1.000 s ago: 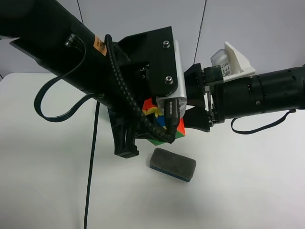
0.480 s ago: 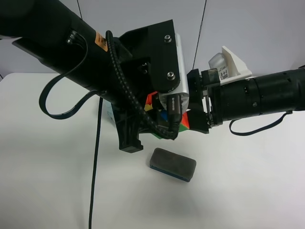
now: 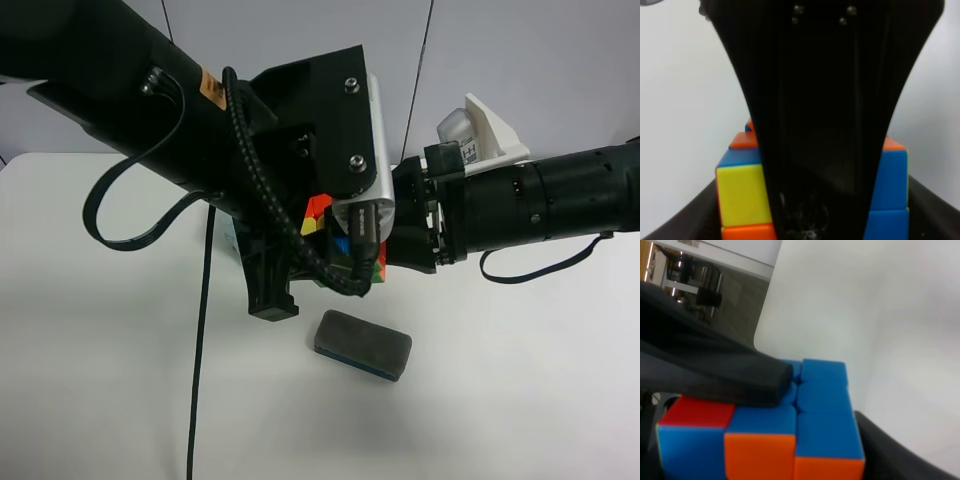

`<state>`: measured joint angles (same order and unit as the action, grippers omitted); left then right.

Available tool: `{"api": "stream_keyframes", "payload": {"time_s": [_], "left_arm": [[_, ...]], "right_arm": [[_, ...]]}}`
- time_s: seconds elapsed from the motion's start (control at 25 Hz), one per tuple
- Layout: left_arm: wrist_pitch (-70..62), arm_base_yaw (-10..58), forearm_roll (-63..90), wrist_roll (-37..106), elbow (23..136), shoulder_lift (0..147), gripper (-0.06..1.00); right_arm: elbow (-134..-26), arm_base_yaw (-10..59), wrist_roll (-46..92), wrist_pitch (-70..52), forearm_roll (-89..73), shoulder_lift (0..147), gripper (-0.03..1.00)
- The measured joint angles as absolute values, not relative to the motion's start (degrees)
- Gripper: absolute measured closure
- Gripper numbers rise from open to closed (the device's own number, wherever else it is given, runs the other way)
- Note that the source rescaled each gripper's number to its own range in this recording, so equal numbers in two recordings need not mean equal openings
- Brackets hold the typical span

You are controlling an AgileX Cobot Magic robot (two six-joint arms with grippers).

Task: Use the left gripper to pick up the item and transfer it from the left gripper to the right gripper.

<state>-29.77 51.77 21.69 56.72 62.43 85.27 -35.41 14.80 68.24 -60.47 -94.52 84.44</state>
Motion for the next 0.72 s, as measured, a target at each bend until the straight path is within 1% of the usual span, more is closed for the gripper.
{"api": "stream_keyframes", "payload": {"time_s": [0.04,0.08,0.12,0.16,0.2,0.24,0.36,0.56,0.72], "left_arm": [[-29.7,51.8,21.7,56.7,62.4,85.3,0.85],[-29.3,51.8,21.9,56.7,62.4,85.3,0.64],[-28.7,51.8,21.9,56.7,62.4,85.3,0.38],[-28.3,51.8,21.9,56.7,62.4,85.3,0.21],[-28.1,51.8,21.9,56.7,62.4,85.3,0.09],[-28.0,51.8,21.9,56.7,62.4,85.3,0.03],[-28.2,51.8,21.9,56.7,62.4,85.3,-0.03],[-30.1,51.8,21.9,55.7,62.4,82.7,-0.04],[-33.0,51.8,21.9,50.5,62.4,77.4,-0.04]], "right_arm": [[-35.4,14.8,68.3,-60.4,-94.6,84.4,0.96],[-35.4,14.8,68.4,-60.2,-94.5,84.4,0.97],[-35.4,14.8,68.4,-59.9,-94.3,84.4,0.97],[-35.4,14.8,68.4,-59.6,-94.2,84.4,0.97],[-35.4,14.8,68.4,-59.5,-94.2,84.4,0.97],[-35.4,14.8,68.4,-59.5,-94.2,84.4,0.97],[-35.4,14.8,68.4,-59.4,-94.2,84.4,0.97],[-35.4,14.8,68.4,-59.4,-94.2,84.4,0.97],[-35.4,14.8,68.4,-59.4,-94.2,84.4,0.97]]}}
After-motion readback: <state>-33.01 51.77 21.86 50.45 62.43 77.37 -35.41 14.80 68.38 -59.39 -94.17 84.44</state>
